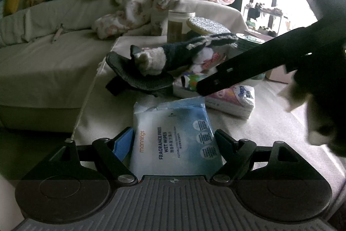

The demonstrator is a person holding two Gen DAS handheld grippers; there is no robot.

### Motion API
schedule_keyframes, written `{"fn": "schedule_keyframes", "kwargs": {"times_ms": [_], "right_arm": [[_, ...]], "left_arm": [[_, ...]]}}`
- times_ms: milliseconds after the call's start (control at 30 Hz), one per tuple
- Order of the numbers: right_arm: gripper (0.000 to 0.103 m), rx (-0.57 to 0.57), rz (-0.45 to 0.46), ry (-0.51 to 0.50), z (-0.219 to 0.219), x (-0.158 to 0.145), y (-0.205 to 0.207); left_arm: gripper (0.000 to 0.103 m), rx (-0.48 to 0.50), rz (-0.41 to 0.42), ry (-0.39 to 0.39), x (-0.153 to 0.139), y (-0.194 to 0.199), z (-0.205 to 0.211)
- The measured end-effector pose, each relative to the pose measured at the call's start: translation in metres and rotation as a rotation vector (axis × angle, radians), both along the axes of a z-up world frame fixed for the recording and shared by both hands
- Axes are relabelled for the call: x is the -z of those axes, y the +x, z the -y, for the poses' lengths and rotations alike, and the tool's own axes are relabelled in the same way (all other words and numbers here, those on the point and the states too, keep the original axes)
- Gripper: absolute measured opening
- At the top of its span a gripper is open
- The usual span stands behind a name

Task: Organize soft objects
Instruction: 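Grasp the pink tissue pack with the right gripper while the left gripper holds the wipes, then carry both packs into the pink box and open both grippers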

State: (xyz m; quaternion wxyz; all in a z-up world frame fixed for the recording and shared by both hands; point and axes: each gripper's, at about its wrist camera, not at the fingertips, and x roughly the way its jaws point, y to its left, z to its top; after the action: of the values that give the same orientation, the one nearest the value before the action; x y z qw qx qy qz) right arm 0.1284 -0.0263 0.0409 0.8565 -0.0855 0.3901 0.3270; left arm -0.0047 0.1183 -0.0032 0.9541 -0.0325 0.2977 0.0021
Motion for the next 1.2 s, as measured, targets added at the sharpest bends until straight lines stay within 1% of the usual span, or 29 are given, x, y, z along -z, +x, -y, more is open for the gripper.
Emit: {"fn": "schedule_keyframes", "kwargs": {"times_ms": [33,67,100,133,167,267,333,433,500,567,700,733,800,833,867,933,1200], "right_arm": [[0.078,0.011,-0.001,-0.01,-0.003,0.005,0.004],[0.075,0.018,-0.011,-0.014,-0.003,0.006,0.006],[0.068,0.022,-0.034,-0.014,-0.001,0.009,0.007],[0.067,0.024,-0.058,-0.006,0.002,0.012,0.008],[0.064,0.025,-0.064,0.0,0.008,0.012,0.005],[0.064,0.048,-0.059,-0.029,0.031,0.011,-0.012],[0.064,0.057,-0.083,-0.027,0.051,0.008,-0.024],[0.066,0.029,-0.103,-0.038,0.067,0.006,-0.042],[0.073,0.023,-0.073,-0.056,0.063,0.006,-0.046],[0.077,0.026,-0.026,-0.075,0.055,0.009,-0.047],[0.079,0.004,0.018,-0.089,0.041,0.017,-0.041],[0.077,-0.009,0.03,-0.096,0.036,0.017,-0.041],[0.059,-0.032,0.039,-0.096,0.031,0.015,-0.044],[0.059,-0.046,0.038,-0.1,0.03,0.014,-0.046],[0.056,-0.048,0.042,-0.105,0.031,0.012,-0.048],[0.055,-0.039,0.053,-0.109,0.036,0.008,-0.053],[0.054,0.0,0.055,-0.103,0.085,-0.005,-0.065]], "left_arm": [[0.086,0.0,0.0,0.0,0.0,0.0,0.0],[0.086,0.0,0.0,-0.001,0.0,0.0,0.0],[0.086,0.0,0.0,-0.001,0.0,0.0,0.0],[0.086,0.0,0.002,0.0,-0.001,0.001,0.0],[0.085,0.0,0.003,0.0,-0.001,0.001,0.0],[0.085,-0.002,0.006,-0.01,-0.001,0.0,-0.002],[0.085,-0.002,0.006,-0.009,-0.001,0.0,-0.002],[0.086,-0.004,0.006,-0.008,-0.001,0.0,-0.001],[0.086,-0.004,0.004,-0.003,-0.001,0.0,0.0],[0.086,-0.004,0.002,0.002,-0.001,0.001,0.001],[0.086,-0.004,-0.004,0.018,-0.001,0.002,0.003],[0.086,-0.005,-0.006,0.022,-0.001,0.002,0.004],[0.086,-0.006,-0.011,0.029,-0.001,0.002,0.005],[0.086,-0.006,-0.015,0.034,-0.001,0.003,0.006],[0.086,-0.007,-0.018,0.037,-0.002,0.003,0.006],[0.086,-0.01,-0.025,0.047,-0.002,0.004,0.008],[0.082,-0.037,-0.022,0.089,-0.003,0.002,0.018]]}}
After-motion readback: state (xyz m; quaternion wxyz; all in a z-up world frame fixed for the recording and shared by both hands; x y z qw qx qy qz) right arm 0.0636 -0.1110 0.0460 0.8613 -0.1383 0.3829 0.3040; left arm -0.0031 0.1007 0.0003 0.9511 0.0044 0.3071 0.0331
